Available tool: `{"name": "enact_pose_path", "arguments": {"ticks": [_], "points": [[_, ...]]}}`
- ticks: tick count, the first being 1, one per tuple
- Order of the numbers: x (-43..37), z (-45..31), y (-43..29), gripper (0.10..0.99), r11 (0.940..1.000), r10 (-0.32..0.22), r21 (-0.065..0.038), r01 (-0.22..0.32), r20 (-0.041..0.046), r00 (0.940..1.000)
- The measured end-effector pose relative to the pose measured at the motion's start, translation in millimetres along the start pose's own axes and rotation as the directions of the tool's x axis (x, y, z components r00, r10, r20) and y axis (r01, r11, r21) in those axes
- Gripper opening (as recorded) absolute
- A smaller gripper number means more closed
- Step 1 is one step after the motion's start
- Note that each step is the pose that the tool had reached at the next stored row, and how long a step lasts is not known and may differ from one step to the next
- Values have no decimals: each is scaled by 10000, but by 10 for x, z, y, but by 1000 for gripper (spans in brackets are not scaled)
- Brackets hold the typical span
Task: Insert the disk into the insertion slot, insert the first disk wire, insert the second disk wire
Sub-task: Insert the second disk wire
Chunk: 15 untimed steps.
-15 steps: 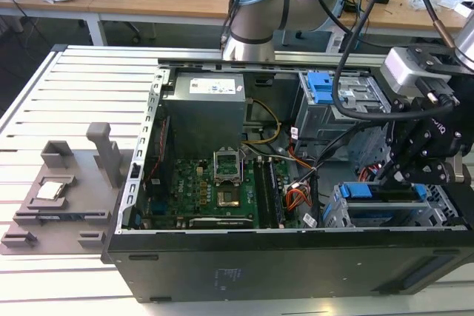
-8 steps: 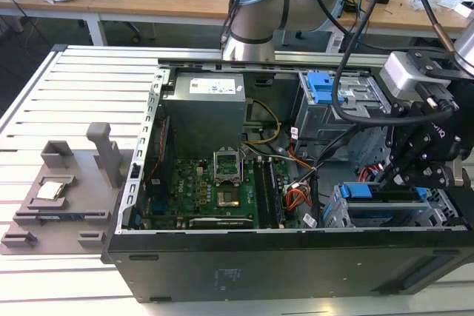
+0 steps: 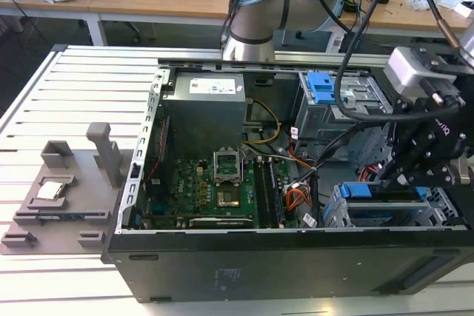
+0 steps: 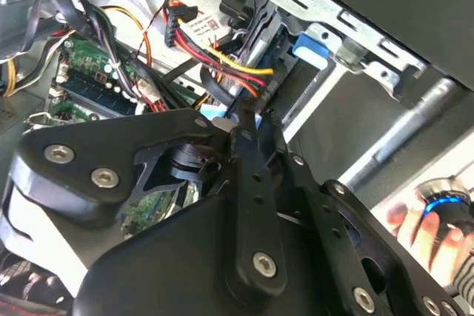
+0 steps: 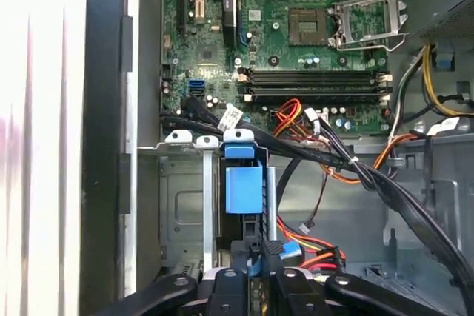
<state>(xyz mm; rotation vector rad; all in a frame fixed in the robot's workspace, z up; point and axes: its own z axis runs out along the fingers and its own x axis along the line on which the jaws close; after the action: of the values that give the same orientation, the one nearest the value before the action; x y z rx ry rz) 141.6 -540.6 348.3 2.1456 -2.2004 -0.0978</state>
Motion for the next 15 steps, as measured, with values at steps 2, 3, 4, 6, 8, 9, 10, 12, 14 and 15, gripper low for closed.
{"name": "enact_pose_path", "arguments": {"ticks": [2,3,4,6,8,9,10,12,14,15], "points": [[-6,0,14,227,10000,1,1,-1,5,10000],[-12,-1,25,212,10000,-1,1,1,6,10000],[-15,3,32,212,10000,-1,0,1,19,10000],[-18,14,42,106,10000,-8,-1,8,80,10000],[-18,55,39,106,10000,-10,-7,10,96,10000],[-19,73,37,106,10000,-9,-11,9,95,10000],[-18,89,36,106,10000,-8,-13,8,90,10000],[-18,116,34,106,10000,-7,-16,8,85,10000],[-19,114,34,106,10000,-8,-16,9,99,10000],[-19,73,37,106,10000,-11,-16,11,126,9999]]}}
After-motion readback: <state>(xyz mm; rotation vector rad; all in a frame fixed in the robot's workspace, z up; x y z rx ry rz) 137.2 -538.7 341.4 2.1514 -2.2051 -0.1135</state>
